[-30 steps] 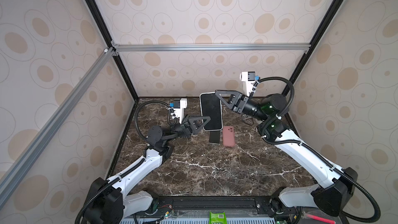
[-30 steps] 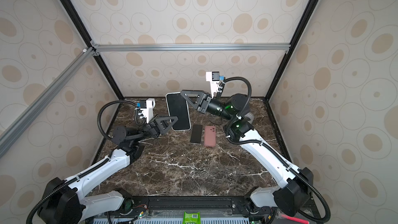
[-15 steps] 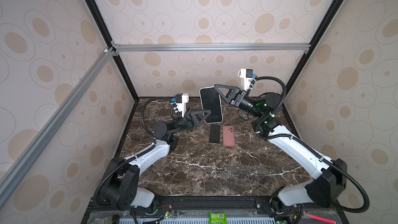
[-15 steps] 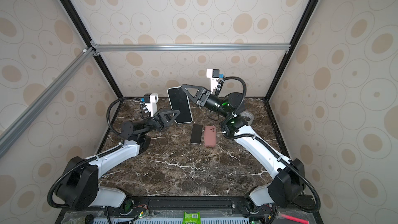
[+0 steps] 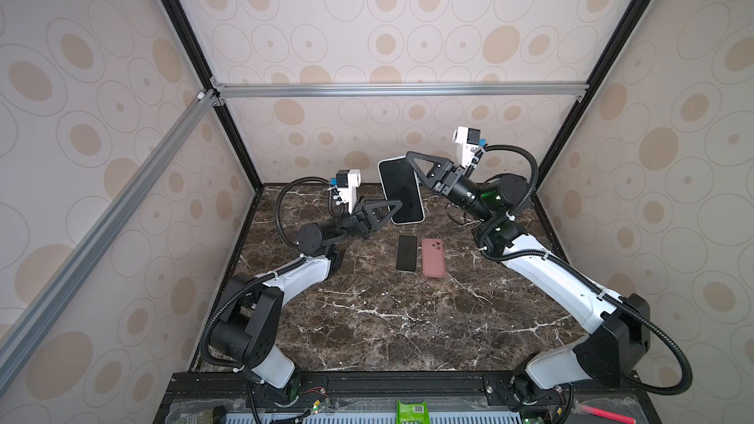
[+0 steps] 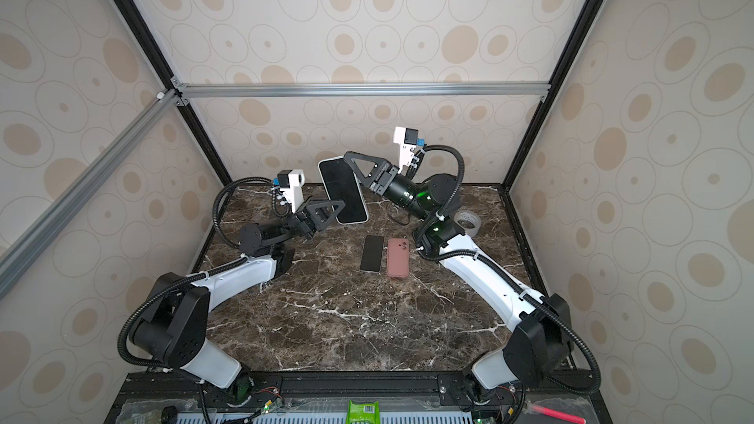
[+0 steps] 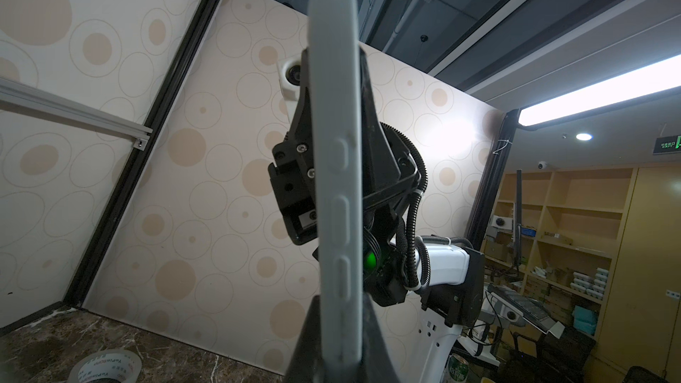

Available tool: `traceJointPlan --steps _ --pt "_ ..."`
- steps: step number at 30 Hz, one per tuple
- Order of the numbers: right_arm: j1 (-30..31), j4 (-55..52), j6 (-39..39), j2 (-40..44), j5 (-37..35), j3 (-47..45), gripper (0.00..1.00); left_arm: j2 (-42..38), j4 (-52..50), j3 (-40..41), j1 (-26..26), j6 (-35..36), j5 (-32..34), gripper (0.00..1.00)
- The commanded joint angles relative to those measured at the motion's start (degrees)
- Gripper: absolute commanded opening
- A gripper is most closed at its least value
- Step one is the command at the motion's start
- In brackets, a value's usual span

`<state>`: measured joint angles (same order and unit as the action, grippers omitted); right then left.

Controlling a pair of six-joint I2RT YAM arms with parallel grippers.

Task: Take the phone out of the phone case
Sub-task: Remove the phone case from the phone.

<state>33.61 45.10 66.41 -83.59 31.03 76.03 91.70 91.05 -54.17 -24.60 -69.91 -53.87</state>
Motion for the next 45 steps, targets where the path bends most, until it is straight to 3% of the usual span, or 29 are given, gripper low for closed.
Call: traceJointPlan --steps 1,15,22,25,29,31,37,41,45 --pt "6.9 5.0 10.1 1.2 4.2 1.8 0.15 6.0 -7.7 -1.5 0.7 2.2 -0.6 0.00" --pt "11.4 8.9 14.2 -0.9 0.7 0.7 0.17 11.1 -5.7 -5.7 0.7 0.5 0.3 0.00" --pt "12.0 9.6 14.1 -1.5 1.0 0.5 0.10 10.9 -5.9 -5.8 0.7 0.6 0.2 0.00" --pt "11.5 4.0 8.4 1.0 1.3 -0.3 0.12 10.4 -5.7 -5.3 0.8 0.6 0.3 0.00" --pt "9.4 -17.0 -7.5 9.0 -3.2 -2.2 0.15 8.7 -5.9 -4.0 1.2 0.7 0.6 0.00" --pt "7.7 -25.0 -14.0 13.4 -7.5 -4.3 0.23 6.9 -6.7 -3.1 1.7 1.1 0.8 0.00" --pt "1.6 -37.1 -22.0 19.7 -14.3 -7.6 0.35 0.0 -15.0 -2.6 2.2 5.2 0.7 0.00" --pt "-1.3 -43.7 -25.1 18.6 -8.0 -4.3 0.37 -4.8 -20.0 -3.9 2.4 6.9 0.3 0.00" --pt "-5.1 -38.9 -25.0 17.3 6.4 -5.0 0.48 -9.4 -26.3 -7.2 2.7 8.6 -0.3 0.00"
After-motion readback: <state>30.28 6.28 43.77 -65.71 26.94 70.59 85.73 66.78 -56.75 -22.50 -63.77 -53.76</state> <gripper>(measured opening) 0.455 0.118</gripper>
